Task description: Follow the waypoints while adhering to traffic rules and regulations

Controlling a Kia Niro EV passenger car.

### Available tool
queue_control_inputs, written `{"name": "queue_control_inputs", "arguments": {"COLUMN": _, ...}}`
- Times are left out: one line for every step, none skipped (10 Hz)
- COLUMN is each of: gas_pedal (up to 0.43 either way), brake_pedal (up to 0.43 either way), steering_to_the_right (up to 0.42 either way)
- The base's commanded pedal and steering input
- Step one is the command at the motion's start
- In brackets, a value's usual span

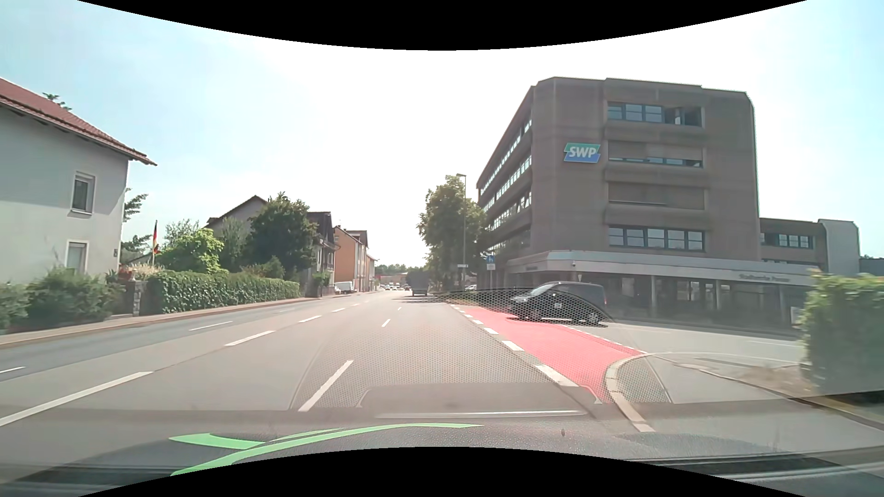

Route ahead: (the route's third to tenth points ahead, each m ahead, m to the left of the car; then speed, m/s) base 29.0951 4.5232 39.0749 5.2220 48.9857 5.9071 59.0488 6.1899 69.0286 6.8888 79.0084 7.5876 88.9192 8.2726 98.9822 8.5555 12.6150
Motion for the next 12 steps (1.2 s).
{"name": "queue_control_inputs", "arguments": {"gas_pedal": 0.098, "brake_pedal": 0.000, "steering_to_the_right": -0.013}}
{"name": "queue_control_inputs", "arguments": {"gas_pedal": 0.098, "brake_pedal": 0.000, "steering_to_the_right": -0.013}}
{"name": "queue_control_inputs", "arguments": {"gas_pedal": 0.098, "brake_pedal": 0.000, "steering_to_the_right": -0.013}}
{"name": "queue_control_inputs", "arguments": {"gas_pedal": 0.098, "brake_pedal": 0.000, "steering_to_the_right": -0.012}}
{"name": "queue_control_inputs", "arguments": {"gas_pedal": 0.098, "brake_pedal": 0.000, "steering_to_the_right": -0.011}}
{"name": "queue_control_inputs", "arguments": {"gas_pedal": 0.098, "brake_pedal": 0.000, "steering_to_the_right": -0.011}}
{"name": "queue_control_inputs", "arguments": {"gas_pedal": 0.098, "brake_pedal": 0.000, "steering_to_the_right": -0.010}}
{"name": "queue_control_inputs", "arguments": {"gas_pedal": 0.098, "brake_pedal": 0.000, "steering_to_the_right": -0.010}}
{"name": "queue_control_inputs", "arguments": {"gas_pedal": 0.098, "brake_pedal": 0.000, "steering_to_the_right": -0.010}}
{"name": "queue_control_inputs", "arguments": {"gas_pedal": 0.098, "brake_pedal": 0.000, "steering_to_the_right": -0.009}}
{"name": "queue_control_inputs", "arguments": {"gas_pedal": 0.098, "brake_pedal": 0.000, "steering_to_the_right": -0.009}}
{"name": "queue_control_inputs", "arguments": {"gas_pedal": 0.098, "brake_pedal": 0.000, "steering_to_the_right": -0.009}}
